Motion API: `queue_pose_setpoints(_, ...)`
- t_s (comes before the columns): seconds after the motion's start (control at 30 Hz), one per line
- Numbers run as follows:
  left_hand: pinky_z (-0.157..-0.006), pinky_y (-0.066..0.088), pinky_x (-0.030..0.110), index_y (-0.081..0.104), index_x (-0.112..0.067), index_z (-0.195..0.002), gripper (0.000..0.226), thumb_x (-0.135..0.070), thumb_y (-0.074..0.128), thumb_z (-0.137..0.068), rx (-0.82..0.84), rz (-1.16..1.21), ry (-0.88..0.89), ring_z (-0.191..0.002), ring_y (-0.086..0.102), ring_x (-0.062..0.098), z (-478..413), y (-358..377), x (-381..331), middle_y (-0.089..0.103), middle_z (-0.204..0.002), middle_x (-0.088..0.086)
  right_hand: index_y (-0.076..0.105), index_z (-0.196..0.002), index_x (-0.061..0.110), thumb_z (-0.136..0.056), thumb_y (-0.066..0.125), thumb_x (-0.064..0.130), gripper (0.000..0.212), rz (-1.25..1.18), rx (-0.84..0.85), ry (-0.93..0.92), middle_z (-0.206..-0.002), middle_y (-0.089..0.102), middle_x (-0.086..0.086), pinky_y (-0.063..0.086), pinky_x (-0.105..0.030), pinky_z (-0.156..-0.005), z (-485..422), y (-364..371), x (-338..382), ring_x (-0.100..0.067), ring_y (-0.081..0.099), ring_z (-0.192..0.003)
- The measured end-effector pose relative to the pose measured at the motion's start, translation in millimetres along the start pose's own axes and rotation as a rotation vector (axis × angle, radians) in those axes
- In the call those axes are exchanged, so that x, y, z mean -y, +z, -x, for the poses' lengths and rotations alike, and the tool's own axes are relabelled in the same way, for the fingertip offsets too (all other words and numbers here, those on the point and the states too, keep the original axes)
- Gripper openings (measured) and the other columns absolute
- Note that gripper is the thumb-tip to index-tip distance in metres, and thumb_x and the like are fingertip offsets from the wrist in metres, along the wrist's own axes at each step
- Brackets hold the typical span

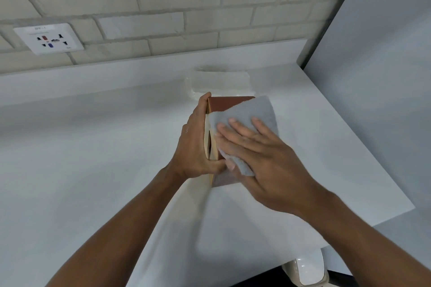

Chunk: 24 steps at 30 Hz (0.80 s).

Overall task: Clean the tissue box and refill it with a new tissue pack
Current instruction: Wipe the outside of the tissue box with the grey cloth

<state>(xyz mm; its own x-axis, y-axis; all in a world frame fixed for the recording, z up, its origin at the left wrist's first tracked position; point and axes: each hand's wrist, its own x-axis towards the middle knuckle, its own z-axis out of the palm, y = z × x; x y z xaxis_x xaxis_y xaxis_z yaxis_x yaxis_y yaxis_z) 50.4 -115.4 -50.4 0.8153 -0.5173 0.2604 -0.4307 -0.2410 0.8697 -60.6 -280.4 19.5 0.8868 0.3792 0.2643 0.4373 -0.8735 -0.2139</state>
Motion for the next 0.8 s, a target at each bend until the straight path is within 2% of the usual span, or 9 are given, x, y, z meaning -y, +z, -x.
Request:
queue_pose_setpoints(0.07,-0.114,0.037,0.065,0.004,-0.023,-0.163,0.14,-0.089,0.071,-0.06,-0.003,0.0,-0.004,-0.151,0.038,0.025,0,-1,-2,0.036,-0.164,-0.004,0.048,-0.145,0.018,-0.103,0.036,0.031,0.046,-0.05,-0.021,0.059,-0.154,0.041,0.004,0.022,-0.048,-0.121,4,-7,-13,-0.013,0.027,-0.148)
queue_pose_setpoints(0.17,-0.11,0.04,0.064,0.004,-0.025,-0.164,0.141,-0.094,0.066,-0.058,0.003,-0.017,-0.012,-0.147,0.042,0.022,0,0,-5,0.04,-0.16,-0.007,0.049,-0.145,0.019,-0.104,0.036,0.034,0.045,-0.108,-0.056,0.249,-0.154,0.041,0.005,0.021,-0.046,-0.121,-2,-16,-18,-0.013,0.023,-0.149)
queue_pose_setpoints(0.23,-0.11,0.04,0.065,0.005,-0.024,-0.164,0.141,-0.091,0.068,-0.057,0.015,-0.009,-0.015,-0.147,0.042,0.025,0,0,-5,0.04,-0.161,-0.004,0.05,-0.144,0.018,-0.103,0.035,0.035,0.047,-0.047,-0.039,0.192,-0.153,0.043,0.003,0.021,-0.047,-0.121,-6,-7,-1,-0.017,0.026,-0.149)
queue_pose_setpoints(0.33,-0.113,0.039,0.065,0.008,-0.013,-0.164,0.145,-0.093,0.069,-0.058,0.04,0.036,-0.014,-0.147,0.044,0.031,-1,-1,-5,0.042,-0.16,0.006,0.048,-0.146,0.018,-0.1,0.037,0.032,0.049,0.066,0.011,0.029,-0.155,0.04,0.004,0.023,-0.05,-0.119,2,2,12,-0.017,0.026,-0.149)
queue_pose_setpoints(0.43,-0.11,0.041,0.063,0.006,-0.023,-0.163,0.14,-0.096,0.064,-0.059,0.021,-0.018,-0.01,-0.146,0.045,0.025,0,-2,-6,0.044,-0.159,-0.001,0.049,-0.145,0.022,-0.103,0.036,0.033,0.045,0.022,-0.031,0.138,-0.154,0.041,0.008,0.023,-0.05,-0.119,7,-11,-10,-0.016,0.024,-0.149)
queue_pose_setpoints(0.5,-0.109,0.042,0.062,0.007,-0.022,-0.163,0.14,-0.094,0.065,-0.059,0.013,-0.026,-0.007,-0.145,0.045,0.024,-1,-1,-6,0.044,-0.158,-0.002,0.05,-0.144,0.021,-0.103,0.036,0.032,0.045,0.008,-0.062,0.23,-0.153,0.043,0.006,0.022,-0.05,-0.12,5,-14,-13,-0.018,0.025,-0.149)
queue_pose_setpoints(0.57,-0.11,0.042,0.063,0.007,-0.023,-0.163,0.139,-0.09,0.069,-0.059,0.014,-0.012,-0.006,-0.146,0.045,0.026,-2,-1,-6,0.043,-0.159,0.002,0.049,-0.145,0.016,-0.103,0.034,0.031,0.047,0.065,-0.056,0.156,-0.153,0.043,0.001,0.023,-0.05,-0.119,3,-5,0,-0.022,0.028,-0.148)
queue_pose_setpoints(0.67,-0.111,0.041,0.064,0.007,-0.022,-0.162,0.138,-0.078,0.078,-0.058,0.023,0.016,-0.001,-0.145,0.047,0.03,-2,-1,-5,0.046,-0.158,0.007,0.048,-0.146,0.016,-0.103,0.039,0.03,0.046,0.126,-0.029,-0.024,-0.156,0.039,0.002,0.025,-0.05,-0.119,13,4,4,-0.018,0.029,-0.148)
queue_pose_setpoints(0.8,-0.111,0.04,0.063,0.004,-0.019,-0.164,0.142,-0.095,0.064,-0.06,0.008,-0.009,-0.013,-0.147,0.043,0.024,-1,0,-7,0.04,-0.161,-0.002,0.05,-0.144,0.016,-0.103,0.043,0.027,0.043,0.033,-0.133,0.141,-0.153,0.043,0.003,0.028,-0.05,-0.117,21,-3,-17,-0.018,0.027,-0.148)
